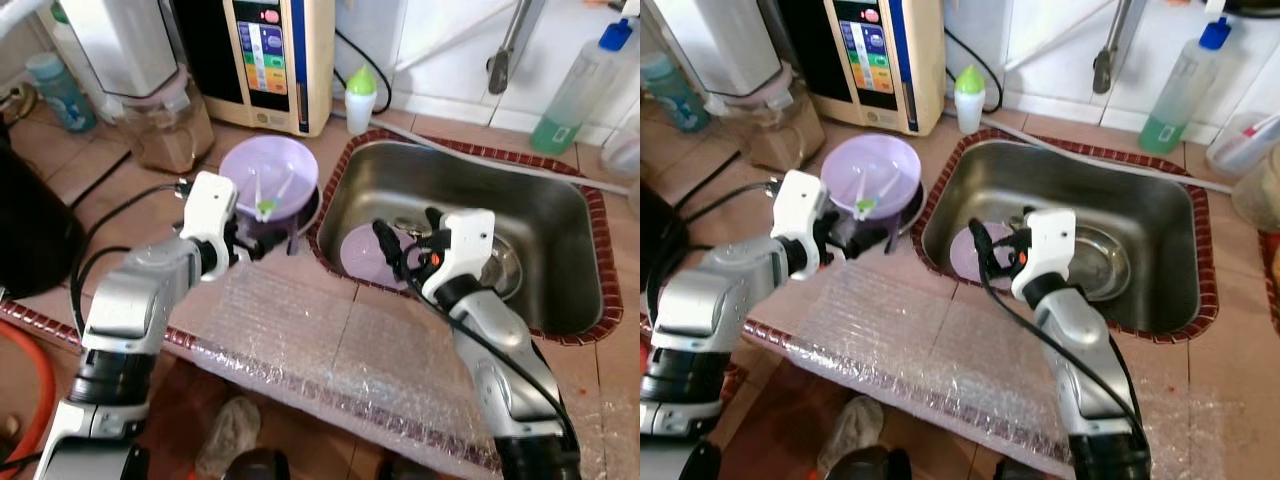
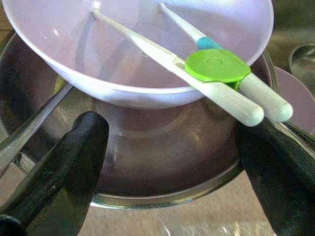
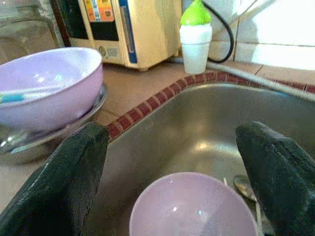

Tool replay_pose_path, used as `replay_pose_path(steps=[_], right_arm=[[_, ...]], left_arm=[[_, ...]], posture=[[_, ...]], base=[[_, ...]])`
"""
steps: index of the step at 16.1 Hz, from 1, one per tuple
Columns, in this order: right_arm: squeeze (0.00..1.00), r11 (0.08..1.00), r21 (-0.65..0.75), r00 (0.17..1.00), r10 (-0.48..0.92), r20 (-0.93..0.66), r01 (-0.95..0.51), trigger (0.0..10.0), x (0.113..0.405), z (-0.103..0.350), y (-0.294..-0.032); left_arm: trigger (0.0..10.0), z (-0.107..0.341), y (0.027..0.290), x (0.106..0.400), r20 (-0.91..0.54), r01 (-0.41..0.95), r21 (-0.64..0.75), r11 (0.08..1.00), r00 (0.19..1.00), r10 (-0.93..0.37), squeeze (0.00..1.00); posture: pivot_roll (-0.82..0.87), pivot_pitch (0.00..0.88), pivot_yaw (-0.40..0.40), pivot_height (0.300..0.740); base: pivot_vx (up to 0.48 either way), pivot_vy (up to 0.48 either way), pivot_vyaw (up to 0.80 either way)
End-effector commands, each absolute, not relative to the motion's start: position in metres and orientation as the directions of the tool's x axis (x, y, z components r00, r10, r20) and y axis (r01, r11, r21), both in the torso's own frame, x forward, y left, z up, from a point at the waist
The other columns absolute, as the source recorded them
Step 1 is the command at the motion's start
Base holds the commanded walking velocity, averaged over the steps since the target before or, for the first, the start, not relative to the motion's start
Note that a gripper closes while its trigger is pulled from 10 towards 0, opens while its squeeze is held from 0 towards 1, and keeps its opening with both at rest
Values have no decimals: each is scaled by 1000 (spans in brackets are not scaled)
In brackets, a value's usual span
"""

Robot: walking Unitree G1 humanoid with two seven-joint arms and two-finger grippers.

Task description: Kitchen organization

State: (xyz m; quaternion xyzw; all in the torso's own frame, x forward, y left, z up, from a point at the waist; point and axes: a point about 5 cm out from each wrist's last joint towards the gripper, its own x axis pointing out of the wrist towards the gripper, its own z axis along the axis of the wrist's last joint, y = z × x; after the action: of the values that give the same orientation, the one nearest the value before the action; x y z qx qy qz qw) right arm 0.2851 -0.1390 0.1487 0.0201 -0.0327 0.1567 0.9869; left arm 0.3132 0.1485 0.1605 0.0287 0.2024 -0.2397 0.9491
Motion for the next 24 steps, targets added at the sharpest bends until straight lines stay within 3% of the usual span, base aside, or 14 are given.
replay_pose_path(steps=[1,5,11,12,14,22,24], right_arm=[[0,958,23,955,283,86,-286,10000,288,151,-142],[0,934,35,930,349,115,-355,10000,293,161,-144],[0,941,22,935,334,123,-339,10000,300,164,-159],[0,924,31,918,375,130,-382,10000,302,168,-157],[0,922,22,914,381,141,-387,10000,304,174,-159],[0,939,1,919,337,204,-344,10000,315,191,-164],[0,941,1,920,332,207,-339,10000,318,191,-162]], left_arm=[[10000,157,149,307,-426,481,-45,875,783,-453,0],[10000,154,148,290,-453,496,-60,866,760,-467,0],[10000,155,147,282,-459,498,-38,866,761,-458,0],[10000,162,149,288,-404,467,52,883,818,-409,0],[10000,168,149,293,-361,437,95,894,852,-378,0],[10000,195,165,288,-156,209,204,956,971,-178,0],[10000,193,164,285,-161,214,189,958,969,-185,0]], posture=[[-11,35,83,740],[1,26,80,740],[3,16,73,740],[4,11,66,740],[2,6,61,740],[10,0,20,740],[17,0,15,740]], base=[[0,0,0],[0,0,0],[0,0,0],[0,0,0],[0,0,0],[0,0,0],[0,0,0]])
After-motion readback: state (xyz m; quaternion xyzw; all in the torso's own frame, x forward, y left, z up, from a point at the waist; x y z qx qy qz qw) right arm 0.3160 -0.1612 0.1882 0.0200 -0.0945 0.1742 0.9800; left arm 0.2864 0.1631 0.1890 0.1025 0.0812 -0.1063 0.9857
